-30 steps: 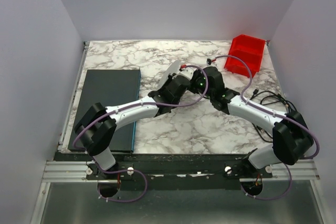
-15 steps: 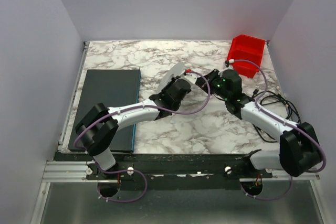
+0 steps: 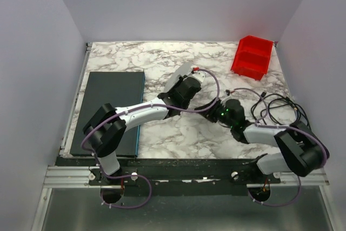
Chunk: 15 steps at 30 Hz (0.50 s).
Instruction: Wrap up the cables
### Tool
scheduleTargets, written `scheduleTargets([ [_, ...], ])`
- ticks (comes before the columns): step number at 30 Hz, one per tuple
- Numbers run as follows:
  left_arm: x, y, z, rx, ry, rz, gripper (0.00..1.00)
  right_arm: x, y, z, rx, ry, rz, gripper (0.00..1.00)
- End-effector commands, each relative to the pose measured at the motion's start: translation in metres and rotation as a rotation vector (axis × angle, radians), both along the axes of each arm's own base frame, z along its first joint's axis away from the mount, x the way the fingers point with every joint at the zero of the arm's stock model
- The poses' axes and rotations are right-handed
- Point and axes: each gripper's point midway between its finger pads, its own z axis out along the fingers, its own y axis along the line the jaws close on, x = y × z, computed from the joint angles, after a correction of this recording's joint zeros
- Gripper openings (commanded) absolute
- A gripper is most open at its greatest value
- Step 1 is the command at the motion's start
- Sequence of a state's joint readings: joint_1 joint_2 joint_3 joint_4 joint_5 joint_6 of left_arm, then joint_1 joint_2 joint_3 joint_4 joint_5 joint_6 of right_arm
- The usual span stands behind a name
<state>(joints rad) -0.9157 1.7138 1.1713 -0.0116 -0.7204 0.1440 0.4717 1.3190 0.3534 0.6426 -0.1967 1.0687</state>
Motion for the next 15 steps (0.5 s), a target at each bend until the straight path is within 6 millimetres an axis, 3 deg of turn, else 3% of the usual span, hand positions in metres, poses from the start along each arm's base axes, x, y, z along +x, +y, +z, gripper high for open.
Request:
scheduleTargets([
  [1, 0.001, -0.012, -0.006, -0.061, 0.055, -0.009, 0.00, -0.017, 0.057, 0.007, 0.003, -0.149, 0.105, 0.33],
  [4, 0.002, -0.010, -0.007, -0.063, 0.069, -0.001, 0.00, -0.021, 0.081, -0.008, -0.035, -0.157, 0.127, 0.33],
  [9, 0.002, -0.010, -0.005, -0.081, 0.084, -0.004, 0.00, -0.007, 0.084, -0.031, -0.073, -0.143, 0.077, 0.35],
  [15, 0.002, -0.008, -0.006, -0.090, 0.097, 0.001, 0.00, 0.006, 0.090, -0.039, -0.118, -0.168, 0.033, 0.35],
])
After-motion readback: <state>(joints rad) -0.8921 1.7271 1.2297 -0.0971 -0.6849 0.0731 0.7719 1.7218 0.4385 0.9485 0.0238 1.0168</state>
